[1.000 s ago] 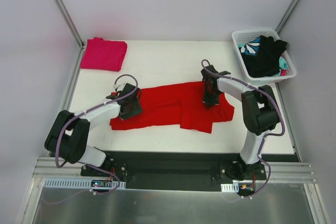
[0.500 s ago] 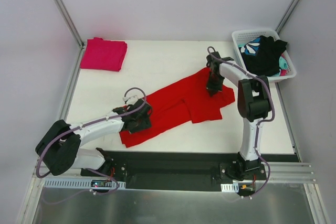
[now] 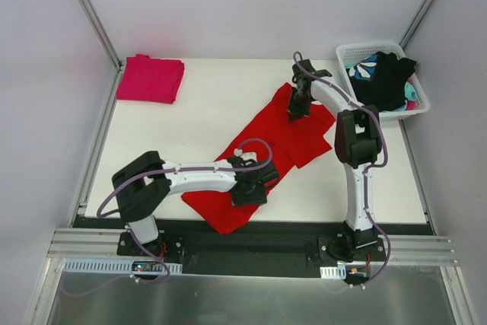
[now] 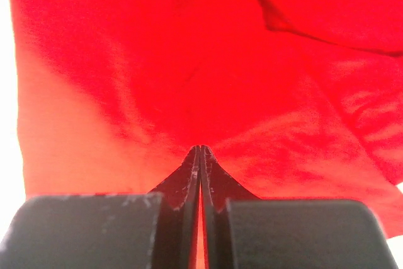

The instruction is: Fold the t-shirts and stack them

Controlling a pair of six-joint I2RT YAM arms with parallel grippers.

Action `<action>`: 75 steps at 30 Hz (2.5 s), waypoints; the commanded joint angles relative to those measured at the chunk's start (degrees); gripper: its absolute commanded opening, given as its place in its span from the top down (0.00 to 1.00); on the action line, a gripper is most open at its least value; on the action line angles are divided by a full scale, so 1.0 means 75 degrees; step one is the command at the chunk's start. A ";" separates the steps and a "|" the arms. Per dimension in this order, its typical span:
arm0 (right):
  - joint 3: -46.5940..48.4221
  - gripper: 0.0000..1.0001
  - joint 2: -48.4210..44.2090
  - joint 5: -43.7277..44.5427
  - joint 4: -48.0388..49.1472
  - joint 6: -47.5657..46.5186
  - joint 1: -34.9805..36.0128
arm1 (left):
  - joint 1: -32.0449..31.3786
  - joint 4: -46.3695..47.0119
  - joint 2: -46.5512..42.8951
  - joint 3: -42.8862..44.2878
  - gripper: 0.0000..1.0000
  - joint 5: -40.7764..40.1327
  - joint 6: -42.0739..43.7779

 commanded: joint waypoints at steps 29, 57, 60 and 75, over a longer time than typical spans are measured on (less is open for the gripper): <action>-0.2277 0.95 -0.2232 0.0347 -0.0133 -0.0604 -0.0010 | 0.2421 -0.0257 -0.2025 -0.0813 0.41 -0.0399 0.3049; 0.2396 0.94 0.1495 -0.0531 -0.1738 -0.0991 -0.0385 | 0.0374 0.1072 -0.1041 -0.2306 0.42 0.1008 0.0627; 0.2502 0.94 0.1495 -0.0895 -0.1656 -0.0944 -0.0385 | -0.0107 0.0908 -0.0736 -0.1731 0.43 0.1102 0.0356; 0.3533 0.93 0.2105 -0.2302 -0.1129 -0.0838 -0.0396 | -0.1128 -0.0006 0.0015 -0.0288 0.43 0.0915 -0.0055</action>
